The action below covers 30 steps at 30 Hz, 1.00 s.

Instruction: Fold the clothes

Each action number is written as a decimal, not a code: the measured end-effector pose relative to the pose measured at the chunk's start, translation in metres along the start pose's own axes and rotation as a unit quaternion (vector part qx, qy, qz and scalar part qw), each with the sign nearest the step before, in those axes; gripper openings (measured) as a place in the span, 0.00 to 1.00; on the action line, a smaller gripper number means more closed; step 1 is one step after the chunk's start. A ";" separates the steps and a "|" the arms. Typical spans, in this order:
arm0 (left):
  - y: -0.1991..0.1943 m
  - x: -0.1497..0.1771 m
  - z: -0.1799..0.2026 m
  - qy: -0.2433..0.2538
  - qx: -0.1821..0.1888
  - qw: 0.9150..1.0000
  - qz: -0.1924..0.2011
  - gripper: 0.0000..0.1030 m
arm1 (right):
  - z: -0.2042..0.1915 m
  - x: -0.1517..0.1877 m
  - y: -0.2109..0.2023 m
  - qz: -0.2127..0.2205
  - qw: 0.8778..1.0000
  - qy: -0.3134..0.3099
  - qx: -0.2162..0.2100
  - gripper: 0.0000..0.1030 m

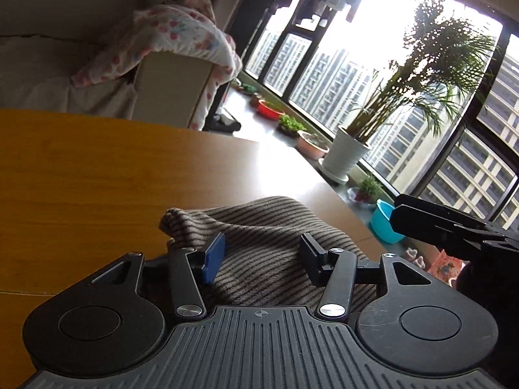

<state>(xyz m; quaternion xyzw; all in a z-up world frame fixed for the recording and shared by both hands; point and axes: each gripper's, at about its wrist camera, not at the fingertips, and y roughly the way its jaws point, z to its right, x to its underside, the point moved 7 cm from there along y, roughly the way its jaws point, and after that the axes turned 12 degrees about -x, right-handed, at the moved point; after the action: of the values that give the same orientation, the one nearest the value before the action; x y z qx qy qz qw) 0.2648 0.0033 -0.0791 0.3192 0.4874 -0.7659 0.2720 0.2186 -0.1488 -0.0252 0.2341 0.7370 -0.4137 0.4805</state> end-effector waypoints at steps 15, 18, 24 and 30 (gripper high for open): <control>0.009 0.001 -0.013 -0.028 0.033 0.999 0.000 0.55 | -0.010 0.028 0.011 -0.053 0.998 -0.010 -0.016 1.00; 0.011 -0.001 -0.011 -0.028 0.030 0.999 0.000 0.54 | -0.026 0.052 0.010 -0.084 0.996 -0.024 -0.014 1.00; -0.008 -0.005 -0.002 -0.004 -0.030 0.999 0.013 0.59 | -0.026 0.077 0.016 -0.087 0.996 0.009 0.015 1.00; -0.047 0.013 0.002 -0.026 -0.014 1.000 -0.001 0.81 | -0.023 0.081 0.014 -0.090 0.995 0.034 0.022 1.00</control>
<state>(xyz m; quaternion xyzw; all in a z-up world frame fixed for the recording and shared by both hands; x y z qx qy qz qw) 0.2222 0.0177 -0.0613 0.2946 0.4908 -0.7676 0.2883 0.1818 -0.1261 -0.0988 0.1911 0.7620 -0.4633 0.4102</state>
